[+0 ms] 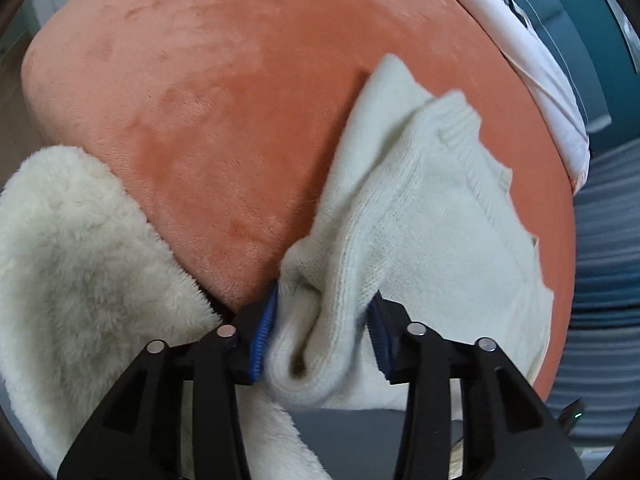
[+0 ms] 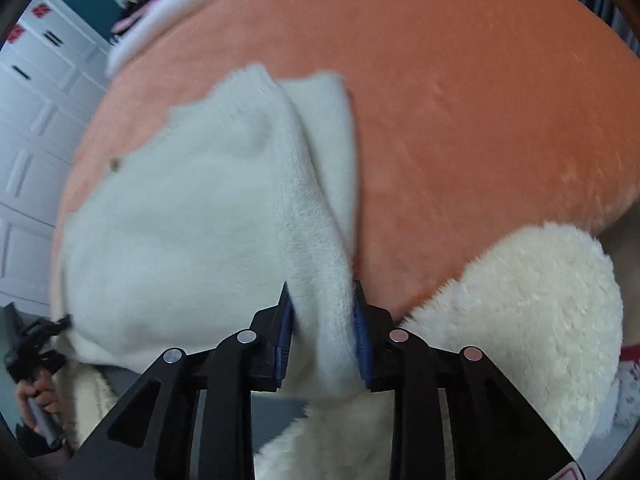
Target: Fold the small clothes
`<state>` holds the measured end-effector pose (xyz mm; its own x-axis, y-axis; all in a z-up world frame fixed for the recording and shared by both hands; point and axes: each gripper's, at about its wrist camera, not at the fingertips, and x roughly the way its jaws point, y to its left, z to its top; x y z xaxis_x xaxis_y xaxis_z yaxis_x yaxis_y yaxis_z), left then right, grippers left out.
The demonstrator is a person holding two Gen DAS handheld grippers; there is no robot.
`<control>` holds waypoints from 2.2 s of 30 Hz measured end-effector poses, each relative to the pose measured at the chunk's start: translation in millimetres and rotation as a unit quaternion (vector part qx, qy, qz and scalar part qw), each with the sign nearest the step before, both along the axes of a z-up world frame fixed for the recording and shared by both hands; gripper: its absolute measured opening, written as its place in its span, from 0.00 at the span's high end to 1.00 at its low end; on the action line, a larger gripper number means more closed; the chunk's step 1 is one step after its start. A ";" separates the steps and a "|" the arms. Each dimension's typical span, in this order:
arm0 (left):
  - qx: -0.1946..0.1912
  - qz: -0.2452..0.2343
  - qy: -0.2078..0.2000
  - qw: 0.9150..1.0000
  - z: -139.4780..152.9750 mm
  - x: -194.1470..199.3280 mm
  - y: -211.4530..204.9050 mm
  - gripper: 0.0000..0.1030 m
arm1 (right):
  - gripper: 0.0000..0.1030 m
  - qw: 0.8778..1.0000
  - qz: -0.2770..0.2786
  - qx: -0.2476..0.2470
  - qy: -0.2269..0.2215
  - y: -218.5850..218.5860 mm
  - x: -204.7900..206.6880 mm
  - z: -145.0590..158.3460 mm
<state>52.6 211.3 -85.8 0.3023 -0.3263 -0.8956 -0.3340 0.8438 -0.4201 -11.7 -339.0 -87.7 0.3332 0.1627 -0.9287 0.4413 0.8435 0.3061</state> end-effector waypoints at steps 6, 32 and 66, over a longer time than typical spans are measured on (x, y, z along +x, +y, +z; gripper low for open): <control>0.057 -0.012 -0.140 0.989 78.3 19.2 -5.6 0.25 | 0.30 0.993 -0.023 -0.034 -0.115 -15.3 25.6 62.5; 0.137 0.001 -0.108 0.985 68.8 15.0 -12.3 0.29 | 0.71 0.986 0.048 -0.064 -0.144 35.1 55.0 82.7; -0.006 -0.299 -0.274 0.914 194.8 -46.8 -243.0 1.00 | 0.59 0.985 0.082 0.054 -0.139 46.9 20.7 66.3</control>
<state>5.8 -31.7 108.9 0.4686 -0.5886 -0.6587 0.4481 0.8010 -0.3970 9.0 -292.1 -21.4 0.5336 0.3288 -0.7792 0.1876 0.8524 0.4881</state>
